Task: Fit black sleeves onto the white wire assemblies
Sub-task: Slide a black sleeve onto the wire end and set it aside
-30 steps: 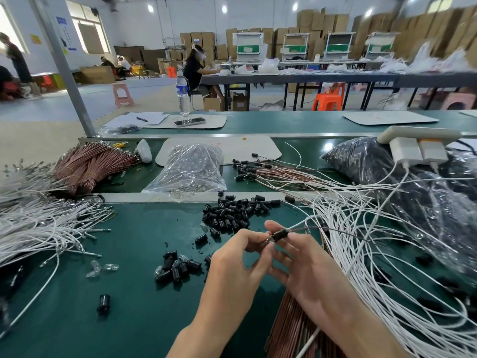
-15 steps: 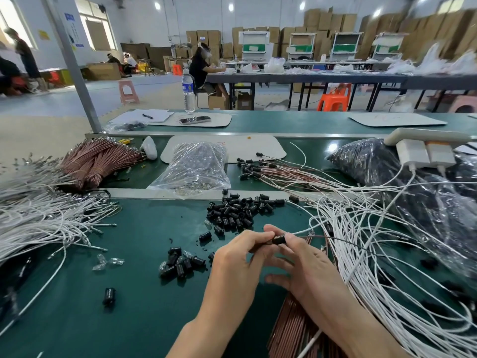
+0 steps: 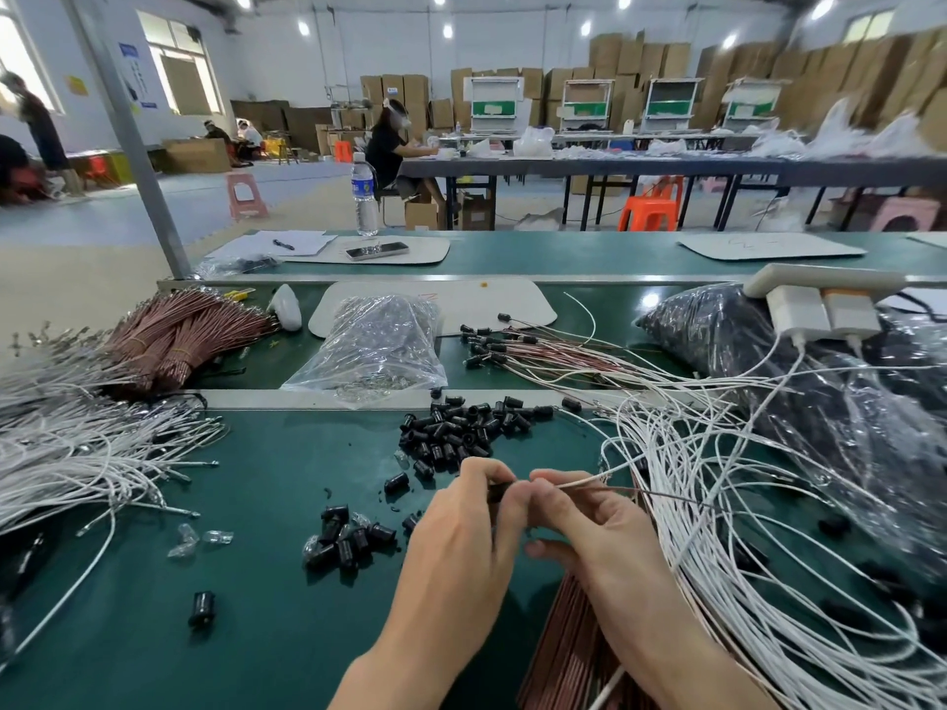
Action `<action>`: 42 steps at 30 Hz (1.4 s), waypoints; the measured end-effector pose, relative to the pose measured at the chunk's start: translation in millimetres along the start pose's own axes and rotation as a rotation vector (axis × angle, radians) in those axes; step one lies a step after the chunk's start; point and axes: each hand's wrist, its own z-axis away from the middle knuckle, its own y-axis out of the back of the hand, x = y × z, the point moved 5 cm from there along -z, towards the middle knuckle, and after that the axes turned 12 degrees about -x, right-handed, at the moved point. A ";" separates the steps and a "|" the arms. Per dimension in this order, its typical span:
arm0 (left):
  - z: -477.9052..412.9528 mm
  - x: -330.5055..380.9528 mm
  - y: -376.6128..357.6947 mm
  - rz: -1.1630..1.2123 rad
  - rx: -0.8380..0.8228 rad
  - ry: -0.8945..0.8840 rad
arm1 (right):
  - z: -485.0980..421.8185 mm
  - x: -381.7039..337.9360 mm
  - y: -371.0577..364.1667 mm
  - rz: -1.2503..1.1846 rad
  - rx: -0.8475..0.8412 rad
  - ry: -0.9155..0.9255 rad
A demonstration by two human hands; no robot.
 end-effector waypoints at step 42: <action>17.6 -37.8 85.9 0.893 0.588 0.233 | 14.0 -41.6 21.3 -0.215 0.213 0.102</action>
